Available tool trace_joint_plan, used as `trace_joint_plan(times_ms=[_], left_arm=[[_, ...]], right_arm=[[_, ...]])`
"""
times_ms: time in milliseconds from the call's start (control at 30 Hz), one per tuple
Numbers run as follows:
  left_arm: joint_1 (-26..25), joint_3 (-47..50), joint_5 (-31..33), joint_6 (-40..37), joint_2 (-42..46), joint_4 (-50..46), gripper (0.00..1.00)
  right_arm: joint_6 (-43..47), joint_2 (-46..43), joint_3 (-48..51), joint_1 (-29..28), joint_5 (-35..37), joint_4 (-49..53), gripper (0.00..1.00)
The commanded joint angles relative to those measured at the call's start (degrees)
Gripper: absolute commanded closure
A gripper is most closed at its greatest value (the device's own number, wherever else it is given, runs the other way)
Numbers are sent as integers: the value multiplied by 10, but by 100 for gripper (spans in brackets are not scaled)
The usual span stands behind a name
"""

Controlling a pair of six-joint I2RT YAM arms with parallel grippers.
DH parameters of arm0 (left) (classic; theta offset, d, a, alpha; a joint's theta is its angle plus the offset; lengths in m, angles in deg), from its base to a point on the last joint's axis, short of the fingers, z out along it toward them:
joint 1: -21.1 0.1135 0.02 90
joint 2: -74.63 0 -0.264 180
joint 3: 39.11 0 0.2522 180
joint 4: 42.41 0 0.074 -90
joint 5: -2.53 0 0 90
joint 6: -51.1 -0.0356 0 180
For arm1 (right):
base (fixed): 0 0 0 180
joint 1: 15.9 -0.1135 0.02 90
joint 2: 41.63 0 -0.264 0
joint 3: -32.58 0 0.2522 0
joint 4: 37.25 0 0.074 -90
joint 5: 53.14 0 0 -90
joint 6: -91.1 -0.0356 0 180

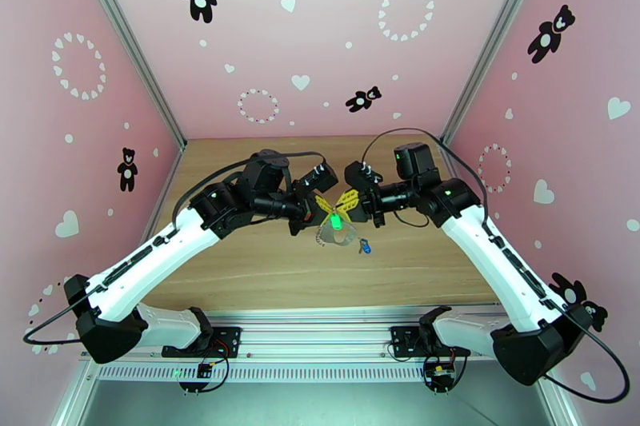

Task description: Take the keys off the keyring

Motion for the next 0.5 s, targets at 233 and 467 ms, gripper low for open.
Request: trace_joint_plan(times_ms=[233,467], left_arm=[[-2,-41,-13,-14,-7,-6,100],[2,-12,15,-5,29,24,88]], right_arm=[[-17,6,0,0,-27,-19,100],[-123,-9,42,2,-33,-113,100]])
